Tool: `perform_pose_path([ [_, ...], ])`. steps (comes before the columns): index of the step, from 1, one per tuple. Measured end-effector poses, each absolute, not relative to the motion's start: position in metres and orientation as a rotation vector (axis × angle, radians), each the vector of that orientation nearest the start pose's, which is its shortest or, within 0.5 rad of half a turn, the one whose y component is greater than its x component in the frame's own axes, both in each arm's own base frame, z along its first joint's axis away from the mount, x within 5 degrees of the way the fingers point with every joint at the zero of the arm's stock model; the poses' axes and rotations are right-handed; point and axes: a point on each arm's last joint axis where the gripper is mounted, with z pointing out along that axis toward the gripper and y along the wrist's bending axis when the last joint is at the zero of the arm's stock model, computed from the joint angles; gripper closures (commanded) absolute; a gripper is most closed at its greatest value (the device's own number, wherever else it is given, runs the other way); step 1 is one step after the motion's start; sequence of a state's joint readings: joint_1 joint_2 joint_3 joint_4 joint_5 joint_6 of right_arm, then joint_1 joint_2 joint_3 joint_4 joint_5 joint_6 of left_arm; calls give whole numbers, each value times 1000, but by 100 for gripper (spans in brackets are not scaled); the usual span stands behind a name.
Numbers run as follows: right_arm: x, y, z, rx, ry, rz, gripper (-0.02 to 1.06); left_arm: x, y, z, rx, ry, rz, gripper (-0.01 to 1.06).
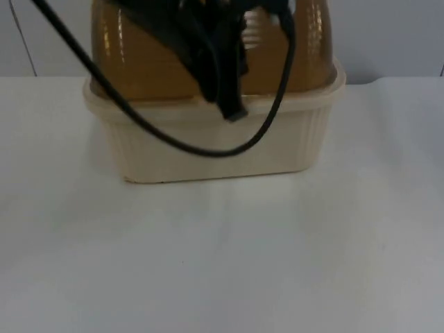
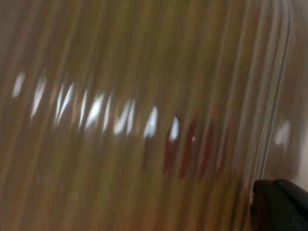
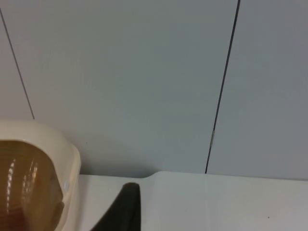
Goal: Open the box lid with the left hand, place the block into the box with the right hand, then close the box lid with the left hand.
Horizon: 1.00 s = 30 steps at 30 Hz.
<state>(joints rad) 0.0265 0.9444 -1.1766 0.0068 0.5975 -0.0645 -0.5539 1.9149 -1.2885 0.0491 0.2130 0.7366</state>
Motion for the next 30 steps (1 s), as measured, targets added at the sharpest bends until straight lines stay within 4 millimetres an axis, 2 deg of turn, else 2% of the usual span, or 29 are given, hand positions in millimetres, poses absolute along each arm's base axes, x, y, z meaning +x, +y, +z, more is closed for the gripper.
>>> perform_pose_path([
  [2,184,5,448,-82,1854,-19,-1,354,-217,198,1450,1845,128,105],
  [5,184,5,448,-80,1855,-18,-1,348,-214,208,1426,1851,114,105],
  [9,184,5,448,-80,1855,-18,-1,333,-210,251,1257,1874,7,105],
  [10,184,5,448,-80,1855,-18,-1,333,-210,251,1257,1874,7,105],
  [11,184,5,448,-80,1855,-16,-1,325,-206,270,1161,1896,-52,105],
  [12,184,5,448,-80,1855,-16,-1,321,-203,281,1113,1906,-77,105],
  [13,184,5,448,-78,1855,-14,-1,319,-199,289,1066,1915,-96,105],
  [14,184,5,448,-78,1855,-14,-1,319,-199,289,1066,1915,-96,105],
  [16,184,5,448,-78,1855,-14,-1,316,-186,306,954,1933,-131,105],
  [17,184,5,448,-78,1855,-14,-1,314,-173,321,863,1935,-145,105],
  [19,184,5,448,-78,1855,-14,-1,314,-168,326,831,1934,-147,105],
  [24,184,5,448,-78,1855,-14,-1,307,-107,372,491,1907,-152,105],
  [25,184,5,448,-78,1855,-14,-1,307,-107,372,491,1907,-152,105],
  [30,184,5,448,-76,1855,-13,-1,295,-44,404,185,1857,-108,105],
])
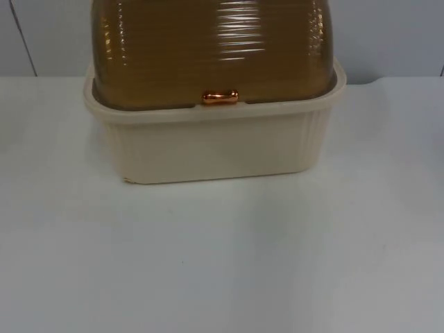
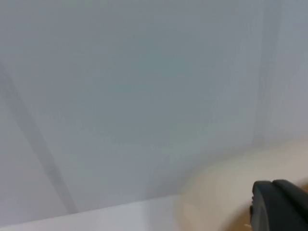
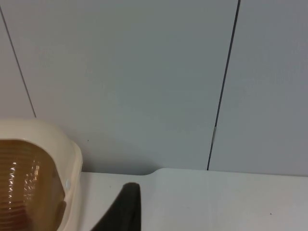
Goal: Open the box lid with the left hand, place the block into the box with the right hand, then close the box lid with the left hand.
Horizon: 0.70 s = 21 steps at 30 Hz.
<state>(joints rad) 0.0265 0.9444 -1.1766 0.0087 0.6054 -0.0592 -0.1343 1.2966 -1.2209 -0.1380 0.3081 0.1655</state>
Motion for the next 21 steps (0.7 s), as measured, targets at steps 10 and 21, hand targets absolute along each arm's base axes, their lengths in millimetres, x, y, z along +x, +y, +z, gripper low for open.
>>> perform_pose_path([
  [10,184,5,448,-71,1855,-8,-1,275,30,421,-109,1829,22,105],
  [21,184,5,448,-63,1856,-2,-1,274,38,420,-147,1838,30,10],
])
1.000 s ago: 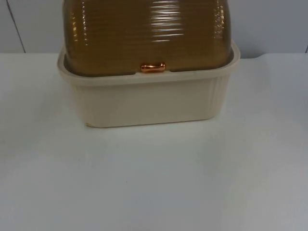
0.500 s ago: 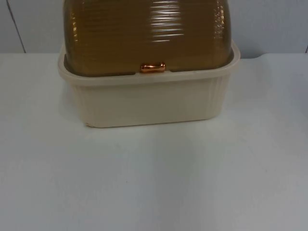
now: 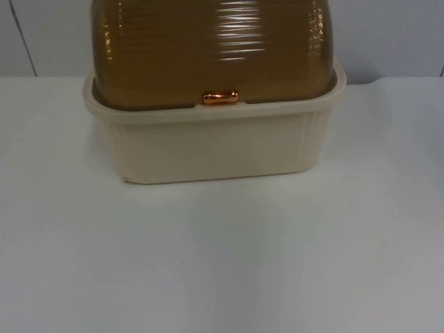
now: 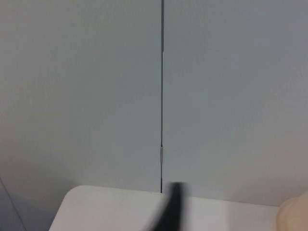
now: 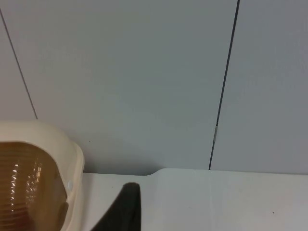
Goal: Open the box lid with the left hand, place the block into the box with the right hand, then close the box lid with the left hand.
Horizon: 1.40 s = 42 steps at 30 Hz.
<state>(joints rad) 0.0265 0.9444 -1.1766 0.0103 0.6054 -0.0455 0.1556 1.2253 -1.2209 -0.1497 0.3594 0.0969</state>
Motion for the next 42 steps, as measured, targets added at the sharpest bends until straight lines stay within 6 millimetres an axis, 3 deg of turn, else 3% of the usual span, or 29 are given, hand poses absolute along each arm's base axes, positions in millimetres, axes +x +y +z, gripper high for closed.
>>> perform_pose_path([
  [1,184,5,448,-63,1856,-2,-1,274,38,420,-147,1838,30,0],
  [15,184,5,448,-63,1856,-2,-1,273,37,420,-159,1834,7,0],
  [27,181,5,450,-21,1848,28,-1,252,32,433,-158,1831,-19,0],
  [31,178,4,449,3,1863,26,-1,250,26,426,-84,1912,-24,0],
  [33,178,1,448,10,1876,-9,-1,250,13,425,14,1932,-74,0],
  [42,180,-4,447,32,1878,-70,-1,243,-20,433,175,1873,-169,0],
])
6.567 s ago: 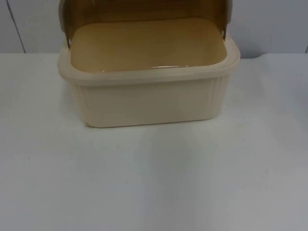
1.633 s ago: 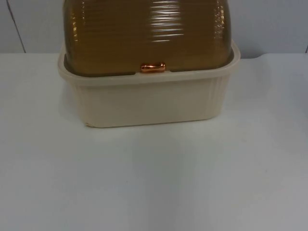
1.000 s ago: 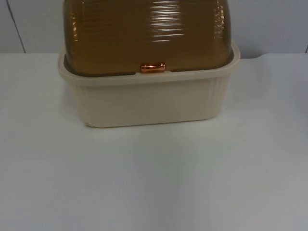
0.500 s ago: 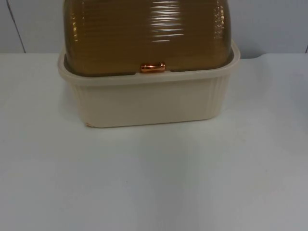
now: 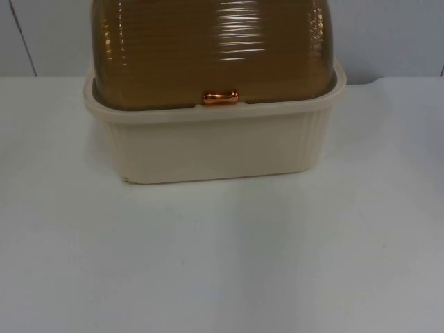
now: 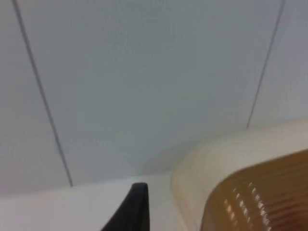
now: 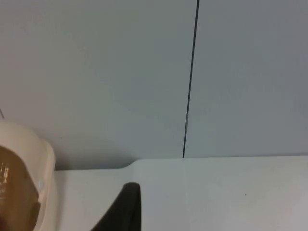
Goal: Open the box lid with the left hand, place the block into the box with the right hand, then close the box lid with the left hand.
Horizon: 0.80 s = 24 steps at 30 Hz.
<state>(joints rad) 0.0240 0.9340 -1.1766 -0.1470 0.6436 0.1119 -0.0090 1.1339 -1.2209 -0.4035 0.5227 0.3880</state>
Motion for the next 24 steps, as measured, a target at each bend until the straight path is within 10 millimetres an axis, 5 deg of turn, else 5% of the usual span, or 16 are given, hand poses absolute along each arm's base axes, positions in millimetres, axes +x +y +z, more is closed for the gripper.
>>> perform_pose_path([
  [6,212,-8,435,73,1901,-54,-1,209,-25,462,198,1705,-158,0],
  [11,212,-7,437,79,1881,-34,-1,189,-26,469,220,1700,-168,0],
  [15,170,-7,461,74,1758,-33,-1,146,-25,485,246,1623,-151,0],
  [16,142,-6,474,69,1677,-34,-1,126,-24,492,249,1569,-139,0],
  [17,142,-6,474,69,1677,-34,-1,126,-24,492,249,1569,-139,0],
  [21,70,-6,495,35,1477,-71,-1,64,-19,507,263,1418,-71,0],
  [24,44,-6,499,20,1409,-89,-1,37,-17,509,268,1354,-41,0],
])
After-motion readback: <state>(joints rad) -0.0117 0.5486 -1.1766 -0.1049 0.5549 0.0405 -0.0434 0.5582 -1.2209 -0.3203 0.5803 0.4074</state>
